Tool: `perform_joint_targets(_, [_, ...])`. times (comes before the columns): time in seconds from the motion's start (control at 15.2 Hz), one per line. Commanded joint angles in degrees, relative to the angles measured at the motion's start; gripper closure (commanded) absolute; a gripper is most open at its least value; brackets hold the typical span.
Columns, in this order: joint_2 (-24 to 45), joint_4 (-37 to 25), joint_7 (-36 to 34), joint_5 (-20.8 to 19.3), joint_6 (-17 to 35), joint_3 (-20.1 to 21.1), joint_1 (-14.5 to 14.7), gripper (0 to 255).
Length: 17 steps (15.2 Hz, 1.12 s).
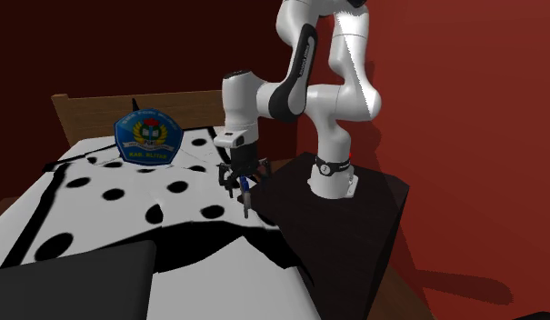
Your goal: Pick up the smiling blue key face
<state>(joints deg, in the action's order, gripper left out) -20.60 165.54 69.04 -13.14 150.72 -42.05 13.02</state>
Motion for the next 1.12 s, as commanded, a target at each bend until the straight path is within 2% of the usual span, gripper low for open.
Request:
perform_joint_targets(0.0, [2.1,0.4,1.2,1.2,2.5,-1.3,1.4,0])
perform_joint_targets(0.13, [2.8,0.4,1.6,1.8,3.2,-1.8,1.9,0])
perform_joint_targets(0.2, [2.9,0.5,1.7,1.8,3.3,-1.9,1.9,255])
perform_joint_targets(0.79, [2.8,0.4,1.6,1.8,3.2,-1.8,1.9,255])
perform_joint_targets(1.06, [-1.8,-0.2,-0.8,-1.0,-1.8,1.0,-1.1,255])
